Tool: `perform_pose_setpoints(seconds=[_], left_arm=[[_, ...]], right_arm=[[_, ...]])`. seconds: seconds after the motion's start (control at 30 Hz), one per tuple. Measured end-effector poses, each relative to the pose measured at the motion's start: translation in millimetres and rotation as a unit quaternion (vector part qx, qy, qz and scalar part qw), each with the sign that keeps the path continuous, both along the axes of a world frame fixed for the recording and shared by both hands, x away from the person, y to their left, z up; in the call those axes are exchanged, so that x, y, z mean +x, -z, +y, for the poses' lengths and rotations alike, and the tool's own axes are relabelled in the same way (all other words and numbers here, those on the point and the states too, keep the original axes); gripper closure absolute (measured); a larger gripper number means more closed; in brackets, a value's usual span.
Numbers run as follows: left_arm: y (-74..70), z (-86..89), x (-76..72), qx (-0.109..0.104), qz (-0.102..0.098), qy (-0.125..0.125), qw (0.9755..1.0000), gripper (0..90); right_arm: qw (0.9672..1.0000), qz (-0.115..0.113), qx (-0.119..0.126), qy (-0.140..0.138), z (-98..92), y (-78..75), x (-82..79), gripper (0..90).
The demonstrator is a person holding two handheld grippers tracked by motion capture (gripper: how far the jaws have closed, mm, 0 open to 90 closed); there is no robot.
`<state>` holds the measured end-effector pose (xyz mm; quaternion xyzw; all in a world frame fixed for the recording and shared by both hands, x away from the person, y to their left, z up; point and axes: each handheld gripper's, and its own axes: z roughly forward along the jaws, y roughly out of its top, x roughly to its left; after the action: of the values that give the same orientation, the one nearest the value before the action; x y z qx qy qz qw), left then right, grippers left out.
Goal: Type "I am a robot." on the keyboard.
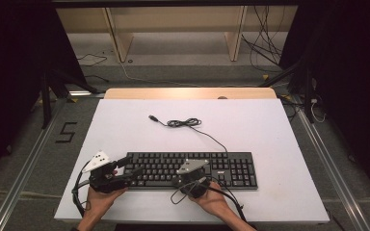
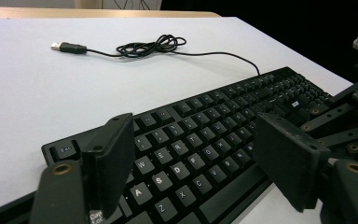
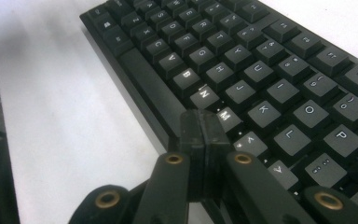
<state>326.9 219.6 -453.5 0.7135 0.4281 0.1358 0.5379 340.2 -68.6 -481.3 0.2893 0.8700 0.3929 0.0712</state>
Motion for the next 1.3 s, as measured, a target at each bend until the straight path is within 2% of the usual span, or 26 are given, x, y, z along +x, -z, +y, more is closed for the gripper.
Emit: perform_pose_setpoints(seconds=[0.03,0.43,0.63,0.93,1.13,1.3], left_arm=[[0.0,0.0,0.0,0.000,0.000,0.000,1.0000,29.0],[0.9,1.8,1.5,0.003,0.003,-0.003,1.0000,28.9],[1.8,1.5,2.5,0.006,0.006,-0.005,1.0000,28.9],[4.2,0.2,5.5,0.008,0.014,-0.007,0.9998,29.0],[5.1,-1.3,6.6,0.010,0.018,-0.009,0.9997,29.0],[6.1,-2.7,8.3,0.012,0.023,-0.008,0.9996,29.1]], right_arm=[[1.0000,0.000,0.000,0.000,0.0,0.0,0.0,90.0],[0.9976,-0.011,0.066,0.017,-19.3,-21.9,-0.3,81.4],[0.9966,-0.013,0.077,0.027,-30.8,-27.6,0.6,72.5],[0.9942,-0.015,0.093,0.051,-43.1,-33.3,3.0,48.5],[0.9925,-0.019,0.103,0.063,-46.9,-34.9,4.5,40.0],[0.9916,-0.029,0.108,0.064,-48.4,-37.1,2.3,36.6]])
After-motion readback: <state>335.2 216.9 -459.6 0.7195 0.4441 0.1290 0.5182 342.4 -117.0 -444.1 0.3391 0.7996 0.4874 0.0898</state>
